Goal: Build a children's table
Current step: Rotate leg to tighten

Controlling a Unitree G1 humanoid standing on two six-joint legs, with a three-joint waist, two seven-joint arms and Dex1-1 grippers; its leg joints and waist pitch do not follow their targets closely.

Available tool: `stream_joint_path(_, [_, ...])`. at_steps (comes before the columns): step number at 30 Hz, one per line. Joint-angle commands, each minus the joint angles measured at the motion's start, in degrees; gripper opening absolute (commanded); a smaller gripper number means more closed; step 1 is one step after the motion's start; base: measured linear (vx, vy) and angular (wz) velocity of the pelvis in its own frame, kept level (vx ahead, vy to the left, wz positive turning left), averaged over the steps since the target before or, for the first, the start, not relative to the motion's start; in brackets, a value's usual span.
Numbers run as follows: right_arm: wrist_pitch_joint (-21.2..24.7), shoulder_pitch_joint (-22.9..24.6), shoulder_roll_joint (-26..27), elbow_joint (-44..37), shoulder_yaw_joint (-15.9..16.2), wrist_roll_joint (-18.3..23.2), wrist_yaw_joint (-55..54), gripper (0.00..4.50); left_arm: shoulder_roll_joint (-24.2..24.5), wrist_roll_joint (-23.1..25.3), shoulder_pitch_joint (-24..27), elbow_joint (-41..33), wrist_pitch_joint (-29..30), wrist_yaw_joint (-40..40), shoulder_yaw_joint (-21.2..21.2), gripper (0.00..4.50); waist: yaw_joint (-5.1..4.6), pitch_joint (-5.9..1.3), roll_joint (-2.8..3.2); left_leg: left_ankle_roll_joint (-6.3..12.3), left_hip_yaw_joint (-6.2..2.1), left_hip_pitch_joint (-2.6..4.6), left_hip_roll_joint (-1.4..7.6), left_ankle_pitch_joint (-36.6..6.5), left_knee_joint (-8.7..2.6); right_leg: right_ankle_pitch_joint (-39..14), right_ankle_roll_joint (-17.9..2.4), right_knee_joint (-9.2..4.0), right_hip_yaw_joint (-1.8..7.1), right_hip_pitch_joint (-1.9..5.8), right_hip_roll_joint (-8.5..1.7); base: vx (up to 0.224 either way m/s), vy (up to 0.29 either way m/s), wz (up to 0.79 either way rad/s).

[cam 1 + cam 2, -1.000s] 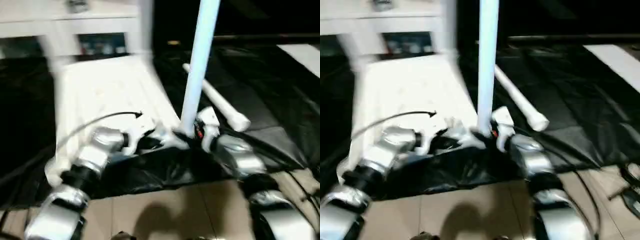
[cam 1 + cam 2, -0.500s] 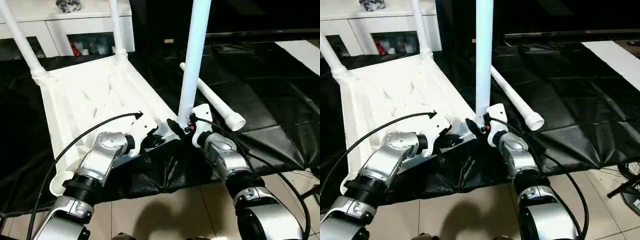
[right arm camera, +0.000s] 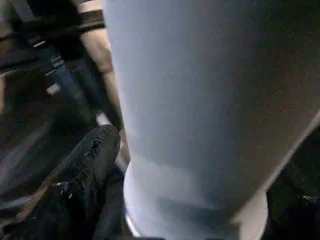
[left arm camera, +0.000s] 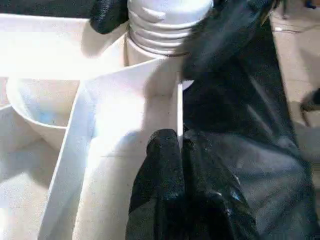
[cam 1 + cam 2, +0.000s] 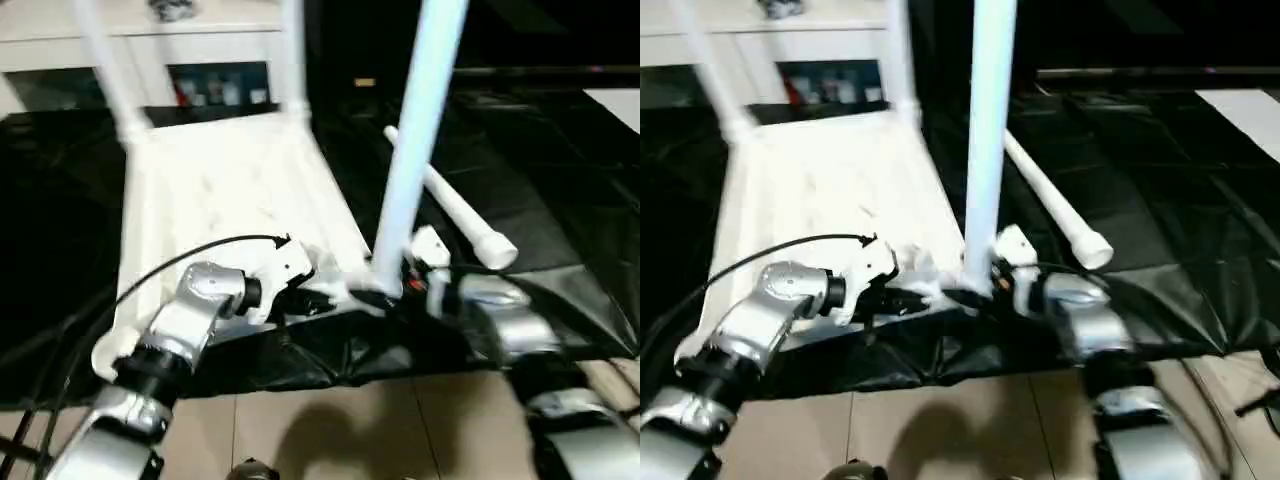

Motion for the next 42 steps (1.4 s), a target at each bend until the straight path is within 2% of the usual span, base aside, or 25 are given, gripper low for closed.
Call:
stream_joint_path(1, [1.84,1.77,2.03,-2.80,6.20,0.00,8.25,3.55,-0.82,0.41,-3.14,1.77,-1.46,1.19,-0.39,0.00,-0.12,-3.95,-0.44,2.67,-0.54,1.01,2.52,-17.23,-3.88,-18.57,-11.64,-4.37,2.87,2.38,-3.59,0.000,0.000,0.00])
stream_joint_path(3, [3.32,2.29,0.97,-4.76,7.31,0.20,11.03,3.47,-0.21,0.82,-4.29,3.71,-2.50,0.40,-0.40,0.00,0.15,-4.01,-0.41,2.78,-0.55,1.06,2.39,-16.84,-3.85,-18.65,-11.16,-4.45,2.81,2.42,-3.42,0.000,0.000,0.00])
stream_joint_path(7, [4.80,2.41,0.38,-5.81,7.84,0.65,12.26,3.15,0.21,0.96,-5.48,5.71,-3.59,-0.40,-0.25,0.00,0.68,-4.22,-0.27,2.57,-0.61,0.92,2.47,-15.57,-3.75,-16.33,-11.88,-4.07,2.83,2.54,-3.65,0.000,0.000,0.00])
stream_joint_path(8, [5.02,2.53,0.32,-6.11,7.92,0.72,12.28,3.11,0.19,0.85,-5.57,5.97,-3.79,-0.47,-0.26,0.00,0.67,-4.22,-0.39,2.51,-0.57,0.88,2.47,-15.38,-3.74,-15.93,-12.03,-4.05,2.82,2.55,-3.68,0.000,0.000,0.00])
stream_joint_path(9, [5.33,2.77,0.24,-6.64,8.01,0.78,12.33,3.06,0.15,0.73,-5.67,6.30,-4.05,-0.56,-0.31,0.00,0.74,-4.25,-0.18,2.47,-0.59,0.89,2.43,-15.26,-3.69,-15.79,-12.12,-4.03,2.80,2.58,-3.71,0.000,0.000,0.00])
stream_joint_path(10, [5.61,3.00,0.17,-7.12,8.09,0.83,12.39,2.88,0.12,0.62,-5.75,6.56,-4.25,-0.64,-0.36,0.00,0.76,-4.27,-0.32,2.56,-0.54,0.89,2.41,-15.00,-3.66,-15.33,-12.13,-4.04,2.81,2.59,-3.64,0.000,0.000,0.00])
stream_joint_path(15, [4.68,3.32,1.91,-5.94,6.70,-0.24,7.31,2.78,-0.87,-0.38,-5.72,6.97,-4.45,0.43,0.30,0.00,0.90,-4.30,-0.14,2.52,-0.54,0.93,2.46,-14.74,-3.64,-14.61,-12.65,-3.93,2.77,2.60,-3.66,0.000,0.000,0.00])
stream_joint_path(16, [4.56,2.49,3.95,-3.51,4.75,-0.92,1.00,2.77,-1.58,-0.94,-5.56,6.61,-3.81,1.98,1.09,0.00,0.76,-4.17,-0.19,2.25,-0.57,0.88,2.40,-15.39,-3.77,-16.10,-12.30,-4.09,2.75,2.57,-3.71,0.000,0.000,0.00])
stream_joint_path(17, [4.56,2.49,3.95,-3.51,4.75,-0.92,1.00,2.77,-1.58,-0.94,-5.56,6.61,-3.81,1.98,1.09,0.00,0.64,-4.08,-0.09,1.97,-0.58,0.91,2.42,-15.96,-3.84,-17.14,-12.10,-4.19,2.77,2.45,-3.72,0.000,0.000,0.00])
stream_joint_path(18, [4.64,1.71,5.34,-1.58,3.35,-1.37,-3.75,2.76,-1.99,-1.07,-5.43,6.21,-3.32,3.16,1.49,0.00,0.26,-3.87,-0.26,1.12,-0.79,0.75,2.34,-17.44,-4.10,-20.17,-11.20,-4.38,2.64,2.64,-3.83,0.000,0.000,0.00])
stream_joint_path(19, [4.64,1.71,5.34,-1.58,3.35,-1.37,-3.75,2.76,-1.99,-1.07,-5.43,6.21,-3.32,3.16,1.49,0.00,-0.19,-3.79,-0.20,0.33,-0.97,0.93,2.28,-19.26,-4.24,-23.28,-10.23,-4.71,2.55,2.57,-3.90,0.000,0.000,0.00])
stream_joint_path(20, [5.03,-0.15,8.53,2.83,0.19,-2.07,-15.43,2.76,-3.32,-1.26,-4.92,4.73,-1.81,6.64,2.55,0.00,-0.81,-3.68,-0.43,-0.15,-0.98,1.09,2.27,-20.36,-4.27,-25.17,-9.78,-4.84,2.62,2.30,-3.92,0.000,0.000,0.00])
stream_joint_path(21, [5.07,-0.21,8.63,2.96,0.09,-2.09,-15.80,2.76,-3.37,-1.27,-4.90,4.69,-1.76,6.75,2.58,0.00,-0.81,-3.68,-0.43,-0.15,-0.98,1.09,2.27,-20.36,-4.27,-25.17,-9.78,-4.84,2.62,2.30,-3.92,0.000,0.000,0.00])
stream_joint_path(22, [4.96,-1.04,10.19,4.84,-1.18,-2.20,-20.79,2.75,-4.20,-1.31,-4.44,3.50,-0.56,8.89,3.16,0.00,-1.87,-3.51,-0.26,-1.28,-1.48,0.83,2.08,-21.95,-4.50,-28.81,-8.46,-5.19,2.23,2.64,-4.07,0.000,0.000,0.00])
stream_joint_path(23, [5.05,-1.98,11.81,6.81,-2.34,-2.27,-25.75,2.75,-5.21,-1.32,-3.87,1.99,0.67,11.22,3.70,0.00,-2.69,-3.42,-0.34,-1.80,-1.70,0.56,2.07,-22.37,-4.69,-29.44,-7.97,-5.18,2.15,2.62,-4.07,0.000,0.000,0.00])
stream_joint_path(24, [4.66,-2.92,13.42,8.61,-3.33,-2.24,-30.36,2.75,-6.29,-1.01,-3.12,0.15,1.92,13.80,4.07,0.00,-2.89,-3.55,-0.28,-2.19,-1.82,0.59,2.15,-22.65,-4.64,-29.51,-7.75,-5.13,2.09,2.67,-4.11,-0.027,0.019,-0.19])
stream_joint_path(25, [4.66,-2.92,13.42,8.61,-3.33,-2.24,-30.36,2.75,-6.29,-1.01,-3.12,0.15,1.92,13.80,4.07,0.00,-3.21,-3.46,-0.33,-2.04,-1.82,0.54,2.06,-23.01,-4.69,-29.78,-7.50,-5.31,2.04,2.62,-4.06,-0.027,0.019,-0.19])
stream_joint_path(27, [4.04,-4.28,15.62,11.02,-4.67,-2.13,-36.17,2.75,-7.81,-0.46,-1.82,-2.75,3.54,16.74,4.24,0.00,-3.64,-3.58,-0.39,-1.03,-1.43,1.27,1.85,-23.52,-4.21,-28.86,-7.93,-5.75,2.36,1.87,-3.91,0.000,0.000,0.00])
stream_joint_path(30, [2.44,-5.65,17.71,13.07,-5.45,-2.40,-39.91,2.75,-9.40,-0.01,0.27,-6.66,5.40,18.55,3.31,0.00,-3.87,-3.74,-0.25,0.00,-1.30,0.73,2.00,-20.95,-4.28,-24.33,-9.31,-5.21,2.56,2.20,-3.80,0.000,0.000,0.00])
stream_joint_path(32, [1.77,-5.98,18.27,13.51,-5.48,-2.56,-40.27,2.75,-9.91,-0.02,1.03,-7.95,5.99,18.79,2.89,0.00,-4.12,-3.85,-0.26,0.45,-1.07,0.71,1.89,-19.87,-4.14,-21.60,-10.21,-5.03,2.52,2.22,-3.51,0.000,0.000,0.00])
stream_joint_path(34, [0.67,-6.48,18.61,14.13,-5.95,-2.33,-39.84,3.31,-10.14,-0.29,1.49,-8.51,6.19,18.72,2.41,0.00,-4.13,-3.99,-0.27,1.47,-0.83,0.62,1.77,-18.12,-3.93,-18.53,-11.26,-4.74,2.65,2.37,-3.42,0.000,0.000,0.00])
stream_joint_path(35, [0.22,-6.57,18.40,14.11,-6.23,-2.02,-39.11,3.48,-9.78,-0.35,1.33,-8.14,5.87,18.40,2.32,0.00,-4.11,-4.00,-0.50,1.85,-0.78,0.59,1.77,-17.41,-3.91,-17.60,-11.64,-4.64,2.63,2.46,-3.37,0.000,0.000,0.00])
stream_joint_path(38, [-1.37,-6.56,17.51,13.80,-6.02,-1.90,-37.71,3.66,-8.69,-0.70,0.91,-7.59,5.40,17.32,2.20,0.00,-3.78,-4.07,-0.27,2.44,-0.63,0.72,1.81,-16.04,-3.78,-16.16,-12.14,-4.50,2.70,2.44,-3.42,0.000,0.000,0.00])
stream_joint_path(42, [-3.71,-6.10,15.11,11.71,-4.96,-1.76,-32.09,3.66,-6.57,-1.53,0.67,-7.13,3.96,12.51,1.62,0.00,-3.37,-4.26,-0.16,3.27,-0.60,0.58,1.82,-14.36,-3.66,-13.38,-12.76,-4.12,2.69,2.75,-3.32,0.000,0.000,0.00])
